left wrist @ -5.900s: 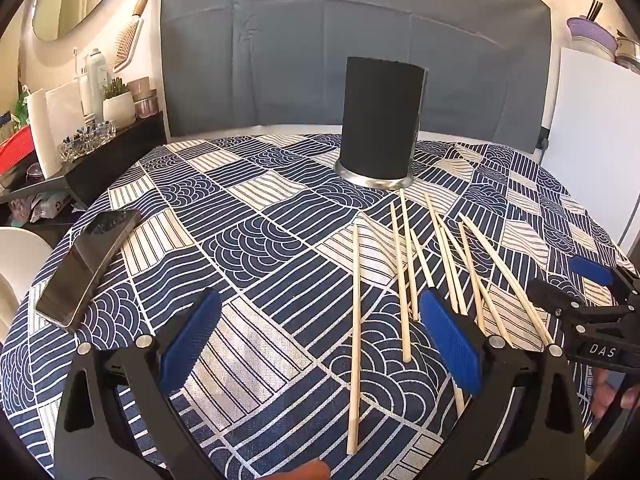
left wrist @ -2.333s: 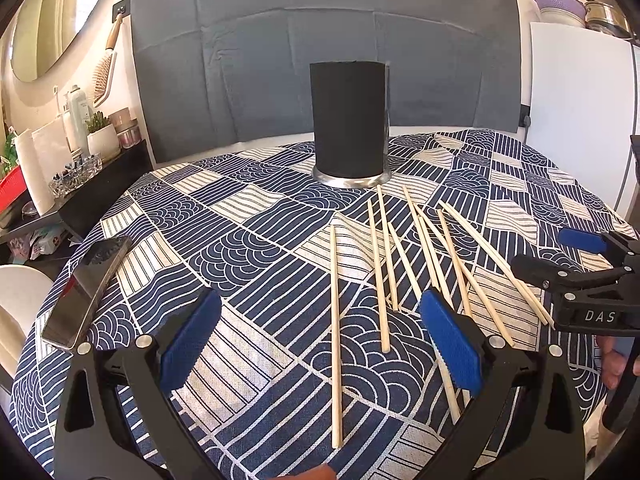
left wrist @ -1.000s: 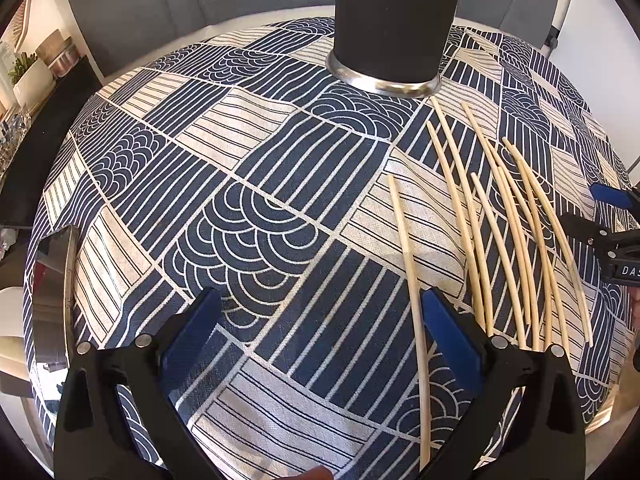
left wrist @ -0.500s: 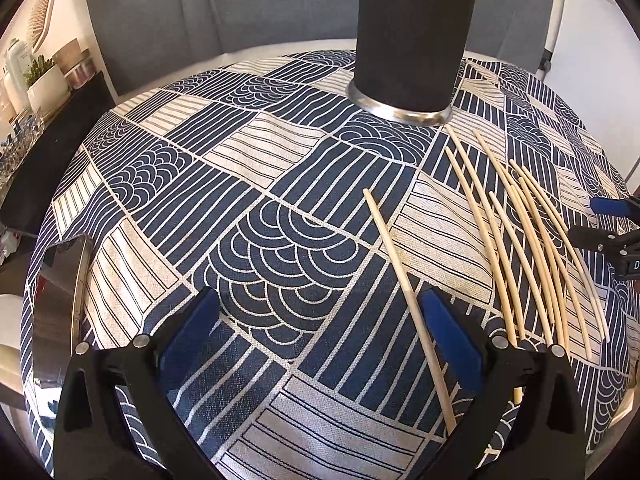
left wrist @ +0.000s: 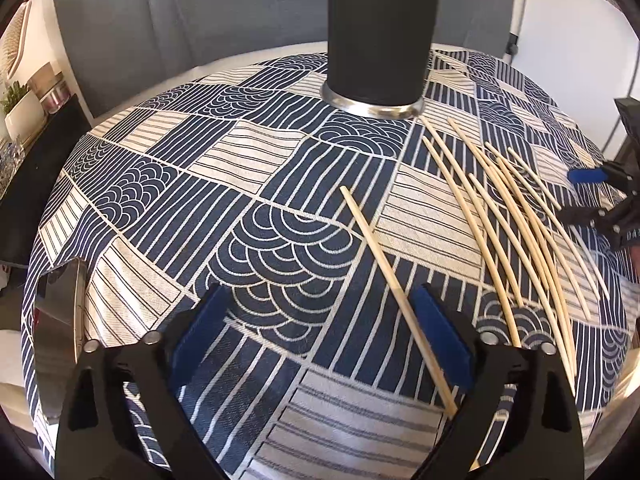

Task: Organize utensils
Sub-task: 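Grasp a wooden chopstick with the right tool while the left tool grasps another, then lift both held chopsticks upright and carry them above the black cup, then open the right tool over the cup while the left tool opens too, then withdraw both open tools from the cup back toward the chopsticks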

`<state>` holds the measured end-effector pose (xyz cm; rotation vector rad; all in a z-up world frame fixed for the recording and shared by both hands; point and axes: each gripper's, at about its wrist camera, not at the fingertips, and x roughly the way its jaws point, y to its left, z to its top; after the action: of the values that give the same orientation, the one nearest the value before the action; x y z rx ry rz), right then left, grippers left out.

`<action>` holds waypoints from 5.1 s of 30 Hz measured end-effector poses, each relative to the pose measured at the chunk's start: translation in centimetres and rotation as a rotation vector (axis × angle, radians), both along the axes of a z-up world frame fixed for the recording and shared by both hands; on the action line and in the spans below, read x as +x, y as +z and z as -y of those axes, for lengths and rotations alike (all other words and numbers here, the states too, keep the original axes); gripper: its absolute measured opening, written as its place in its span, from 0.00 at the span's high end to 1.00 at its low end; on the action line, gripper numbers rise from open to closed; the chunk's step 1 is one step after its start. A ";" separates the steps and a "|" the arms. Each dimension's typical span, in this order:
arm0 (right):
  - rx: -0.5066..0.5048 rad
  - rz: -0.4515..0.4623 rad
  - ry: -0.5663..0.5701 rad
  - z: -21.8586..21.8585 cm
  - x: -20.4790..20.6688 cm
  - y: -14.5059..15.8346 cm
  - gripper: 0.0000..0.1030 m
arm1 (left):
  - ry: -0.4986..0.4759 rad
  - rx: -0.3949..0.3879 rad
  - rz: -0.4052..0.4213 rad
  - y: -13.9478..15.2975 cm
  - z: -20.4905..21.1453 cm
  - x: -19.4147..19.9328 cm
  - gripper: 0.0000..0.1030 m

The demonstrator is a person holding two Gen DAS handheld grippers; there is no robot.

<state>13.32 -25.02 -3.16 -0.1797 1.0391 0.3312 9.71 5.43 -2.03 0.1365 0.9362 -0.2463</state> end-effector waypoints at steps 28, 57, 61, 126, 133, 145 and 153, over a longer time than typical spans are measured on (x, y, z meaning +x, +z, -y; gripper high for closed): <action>0.322 0.196 -0.041 7.0 -3.6 6.9 0.95 | 0.063 -0.169 -0.035 6.3 -5.7 -4.0 0.95; 0.676 0.607 0.210 -3.8 6.7 22.3 0.95 | -0.136 -0.479 0.595 21.3 0.8 7.3 0.95; 0.766 0.684 0.190 -4.3 8.7 22.2 0.95 | -0.168 -0.564 0.698 21.4 1.3 8.9 0.95; 0.551 0.705 -0.306 2.1 5.5 21.6 0.08 | 0.161 -0.102 0.642 16.6 5.2 9.5 0.06; 0.481 0.486 -0.258 2.0 4.1 16.5 0.08 | 0.160 -0.011 0.489 12.3 5.8 8.4 0.05; 0.301 0.087 -0.169 0.3 3.5 4.7 0.08 | 0.115 0.081 0.284 6.3 7.1 4.9 0.06; 0.297 -0.032 -0.176 -0.3 3.2 1.0 0.08 | 0.061 0.076 0.211 4.8 8.0 3.0 0.06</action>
<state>16.49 -24.71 -2.17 0.1836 1.0164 0.3254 12.68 -2.60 2.77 0.1995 0.7385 -0.1372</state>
